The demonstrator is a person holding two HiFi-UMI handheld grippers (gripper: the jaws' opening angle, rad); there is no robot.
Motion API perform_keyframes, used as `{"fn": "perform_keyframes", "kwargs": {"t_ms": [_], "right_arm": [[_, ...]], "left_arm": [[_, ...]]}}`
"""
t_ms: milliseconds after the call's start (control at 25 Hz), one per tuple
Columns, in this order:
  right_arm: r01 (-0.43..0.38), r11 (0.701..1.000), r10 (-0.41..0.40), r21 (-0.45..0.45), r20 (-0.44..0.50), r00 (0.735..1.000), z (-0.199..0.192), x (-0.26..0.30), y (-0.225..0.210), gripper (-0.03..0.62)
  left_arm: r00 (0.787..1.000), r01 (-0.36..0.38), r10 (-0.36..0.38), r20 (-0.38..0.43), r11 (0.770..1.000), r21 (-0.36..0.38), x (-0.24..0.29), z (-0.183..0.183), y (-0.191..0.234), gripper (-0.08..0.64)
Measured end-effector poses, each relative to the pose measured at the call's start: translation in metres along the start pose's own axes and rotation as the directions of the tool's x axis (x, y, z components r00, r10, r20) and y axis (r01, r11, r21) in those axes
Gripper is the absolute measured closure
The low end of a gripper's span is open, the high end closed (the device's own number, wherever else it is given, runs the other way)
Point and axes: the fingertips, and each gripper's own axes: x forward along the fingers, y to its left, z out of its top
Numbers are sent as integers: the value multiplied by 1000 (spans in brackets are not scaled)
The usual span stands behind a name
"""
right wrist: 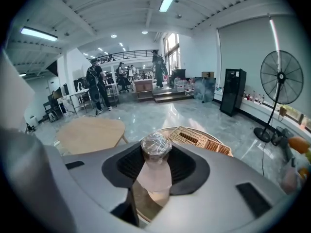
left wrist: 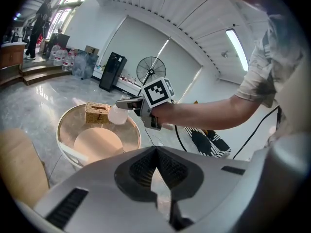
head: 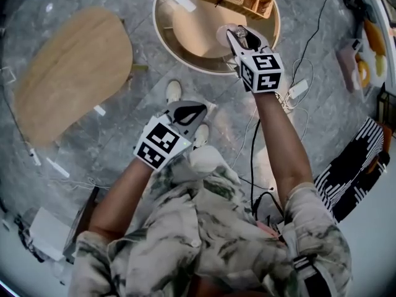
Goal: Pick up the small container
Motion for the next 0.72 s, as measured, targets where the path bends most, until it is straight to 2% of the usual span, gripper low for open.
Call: {"fn": "perform_keyframes", "kwargs": {"t_ms": [720], "right_arm": [[-70, 996, 72, -50, 41, 997, 74, -127, 30, 436]], "left_arm": [[999, 8, -9, 31, 1000, 25, -27, 29, -81, 538]]}}
